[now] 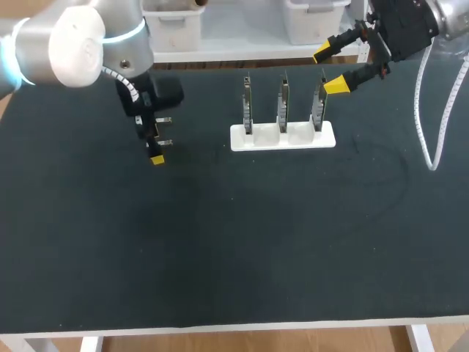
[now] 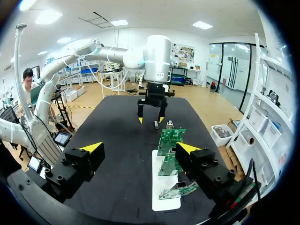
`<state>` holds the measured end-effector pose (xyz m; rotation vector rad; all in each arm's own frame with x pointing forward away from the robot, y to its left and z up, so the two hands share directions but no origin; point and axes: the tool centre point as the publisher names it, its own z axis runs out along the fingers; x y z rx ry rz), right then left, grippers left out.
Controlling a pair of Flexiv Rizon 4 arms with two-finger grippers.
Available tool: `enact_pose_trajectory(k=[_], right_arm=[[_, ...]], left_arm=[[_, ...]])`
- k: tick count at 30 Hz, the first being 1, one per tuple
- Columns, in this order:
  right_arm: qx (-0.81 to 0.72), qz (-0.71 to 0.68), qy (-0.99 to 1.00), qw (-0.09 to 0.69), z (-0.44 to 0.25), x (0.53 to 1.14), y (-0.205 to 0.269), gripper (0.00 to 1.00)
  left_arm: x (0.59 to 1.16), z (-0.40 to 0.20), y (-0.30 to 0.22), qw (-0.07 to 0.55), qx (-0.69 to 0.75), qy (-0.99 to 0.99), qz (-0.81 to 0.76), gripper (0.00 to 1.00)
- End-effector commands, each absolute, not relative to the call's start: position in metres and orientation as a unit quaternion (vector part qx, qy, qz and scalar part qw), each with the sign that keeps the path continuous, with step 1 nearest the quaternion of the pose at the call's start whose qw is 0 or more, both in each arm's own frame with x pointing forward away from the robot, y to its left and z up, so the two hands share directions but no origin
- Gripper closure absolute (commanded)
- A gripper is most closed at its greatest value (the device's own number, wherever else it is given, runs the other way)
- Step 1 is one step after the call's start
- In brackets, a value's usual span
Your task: Pick up the optical module with the left hand, and insert it into the network port with the right hand.
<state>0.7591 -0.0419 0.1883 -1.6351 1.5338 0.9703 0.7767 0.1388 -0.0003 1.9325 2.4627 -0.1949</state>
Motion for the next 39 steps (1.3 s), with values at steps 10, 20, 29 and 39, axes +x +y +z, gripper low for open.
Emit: enact_pose_trajectory(k=[10,20,29,39], right_arm=[[-0.629,0.372,0.591,0.343,0.1887,0.7577,-0.0419,0.00],[-0.629,0.372,0.591,0.343,0.1887,0.7577,-0.0419,0.00],[-0.629,0.372,0.591,0.343,0.1887,0.7577,-0.0419,0.00],[-0.629,0.372,0.591,0.343,0.1887,0.7577,-0.0419,0.00]], left_arm=[[0.7826,0.0006,0.1385,-0.005,0.618,0.784,-0.056,0.00],[0.7863,-0.0034,0.1382,-0.011,0.622,0.781,-0.054,0.00],[0.7867,-0.0060,0.1402,-0.016,0.623,0.780,-0.054,0.50],[0.7890,-0.0073,0.1424,-0.022,0.620,0.782,-0.056,0.00]])
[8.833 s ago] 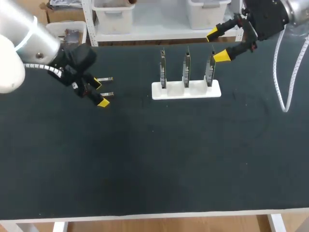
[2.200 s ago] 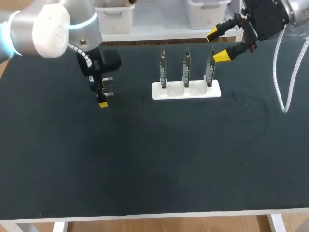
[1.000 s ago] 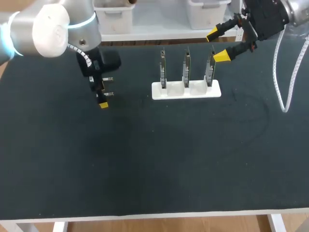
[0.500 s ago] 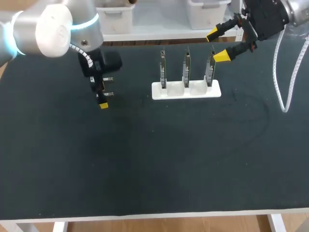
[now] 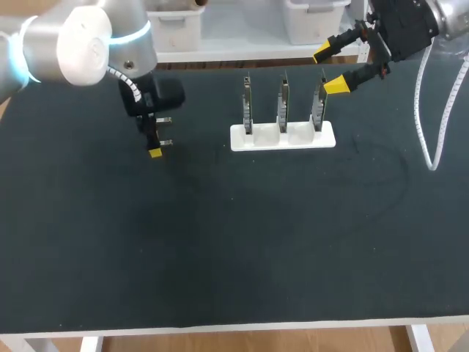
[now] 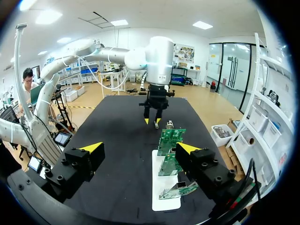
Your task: Pick up the optical module with the left hand, and insert it into the network port with the right hand.
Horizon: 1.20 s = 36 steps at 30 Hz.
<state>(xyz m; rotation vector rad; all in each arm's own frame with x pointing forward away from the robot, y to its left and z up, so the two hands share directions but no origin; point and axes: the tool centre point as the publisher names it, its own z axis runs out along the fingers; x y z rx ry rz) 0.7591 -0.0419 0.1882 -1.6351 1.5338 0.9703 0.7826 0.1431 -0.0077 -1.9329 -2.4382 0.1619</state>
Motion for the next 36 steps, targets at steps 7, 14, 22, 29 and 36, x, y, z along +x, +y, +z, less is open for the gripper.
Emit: enact_pose_trajectory(k=[7,14,22,29,36], right_arm=[[-0.629,0.372,0.591,0.343,0.189,0.758,-0.042,0.00],[-0.629,0.372,0.591,0.343,0.189,0.758,-0.042,0.00],[-0.629,0.372,0.591,0.343,0.189,0.758,-0.042,0.00],[-0.629,0.372,0.591,0.343,0.189,0.758,-0.042,0.00],[-0.629,0.372,0.591,0.343,0.189,0.758,-0.042,0.00]], left_arm=[[0.790,-0.006,0.143,0.019,-0.618,-0.784,0.060,0.00],[0.790,-0.006,0.143,0.019,-0.618,-0.784,0.060,0.00],[0.792,-0.007,0.144,0.020,-0.615,-0.787,0.054,0.00],[0.794,-0.006,0.147,0.022,-0.617,-0.785,0.049,0.00],[0.800,-0.009,0.152,0.030,-0.623,-0.781,0.043,0.00]])
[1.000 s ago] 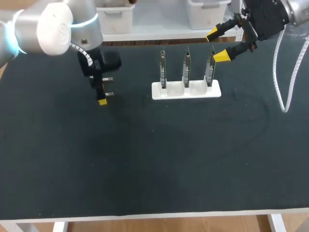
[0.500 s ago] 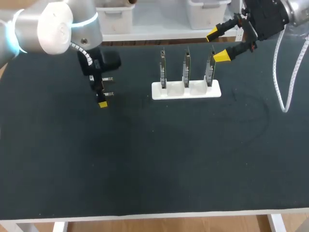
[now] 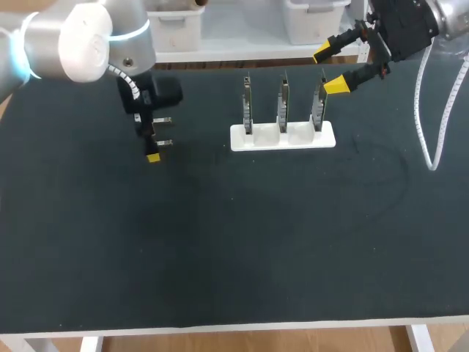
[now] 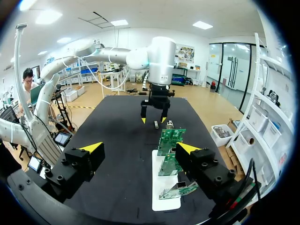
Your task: Pick up the optical module with the left hand, and insert it into the network port with the right hand.
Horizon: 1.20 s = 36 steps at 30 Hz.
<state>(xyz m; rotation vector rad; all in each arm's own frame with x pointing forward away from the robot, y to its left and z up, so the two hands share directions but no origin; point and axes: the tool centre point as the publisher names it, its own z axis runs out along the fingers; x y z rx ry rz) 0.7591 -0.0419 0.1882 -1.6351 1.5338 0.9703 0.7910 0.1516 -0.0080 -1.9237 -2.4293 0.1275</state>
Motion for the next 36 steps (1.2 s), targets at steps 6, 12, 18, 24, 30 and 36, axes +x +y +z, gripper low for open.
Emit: enact_pose_trajectory(k=[6,12,18,24,30,36], right_arm=[[-0.629,0.372,0.591,0.343,0.189,0.758,-0.042,0.00],[-0.629,0.372,0.591,0.343,0.189,0.758,-0.042,0.00],[-0.629,0.372,0.591,0.343,0.189,0.758,-0.042,0.00],[-0.629,0.372,0.591,0.343,0.189,0.758,-0.042,0.00],[-0.629,0.372,0.591,0.343,0.189,0.758,-0.042,0.00],[-0.629,0.372,0.591,0.343,0.189,0.758,-0.042,0.00]], left_arm=[[0.805,-0.010,0.154,0.035,-0.624,-0.780,0.039,0.00],[0.808,-0.015,0.157,0.039,-0.623,-0.780,0.041,0.00],[0.808,-0.018,0.159,0.039,-0.619,-0.783,0.045,0.00],[0.807,-0.017,0.162,0.040,-0.620,-0.782,0.047,0.00],[0.808,-0.016,0.162,0.041,-0.623,-0.779,0.056,0.00],[0.808,-0.016,0.162,0.041,-0.623,-0.779,0.056,0.00]])
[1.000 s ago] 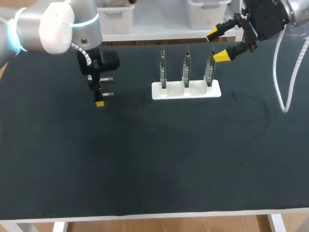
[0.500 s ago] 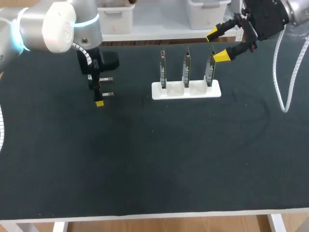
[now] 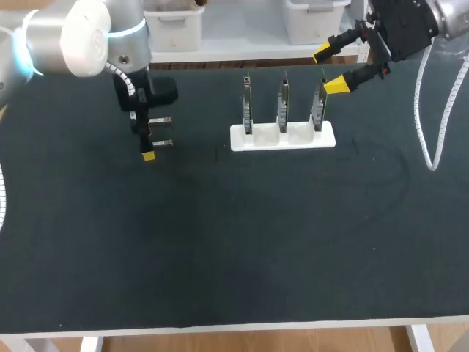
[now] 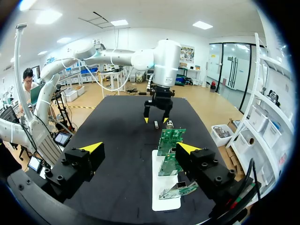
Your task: Pick up the optical module with the left hand, and insert it into the network port with the right hand.
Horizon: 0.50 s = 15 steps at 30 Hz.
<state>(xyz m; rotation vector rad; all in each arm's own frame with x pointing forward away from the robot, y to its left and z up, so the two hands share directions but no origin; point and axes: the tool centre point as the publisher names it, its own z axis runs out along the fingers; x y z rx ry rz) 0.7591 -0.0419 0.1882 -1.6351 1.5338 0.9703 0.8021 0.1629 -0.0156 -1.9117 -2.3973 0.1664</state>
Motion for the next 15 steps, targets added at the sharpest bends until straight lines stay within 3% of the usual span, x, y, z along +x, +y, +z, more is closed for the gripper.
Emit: enact_pose_trajectory(k=[1,7,8,10,15], right_arm=[[-0.629,0.372,0.591,0.343,0.1887,0.7577,-0.0419,0.00],[-0.629,0.372,0.591,0.343,0.1887,0.7577,-0.0419,0.00],[-0.629,0.372,0.591,0.343,0.1887,0.7577,-0.0419,0.00],[-0.629,0.372,0.591,0.343,0.1887,0.7577,-0.0419,0.00],[-0.629,0.372,0.591,0.343,0.1887,0.7577,-0.0419,0.00]], left_arm=[[0.8076,-0.0161,0.1625,0.041,-0.623,-0.779,0.056,0.00],[0.8076,-0.0161,0.1625,0.041,-0.623,-0.779,0.056,0.00],[0.8076,-0.0161,0.1625,0.041,-0.623,-0.779,0.056,0.10],[0.8076,-0.0161,0.1625,0.041,-0.623,-0.779,0.056,1.00],[0.8076,-0.0161,0.1625,0.041,-0.623,-0.779,0.056,1.00]])
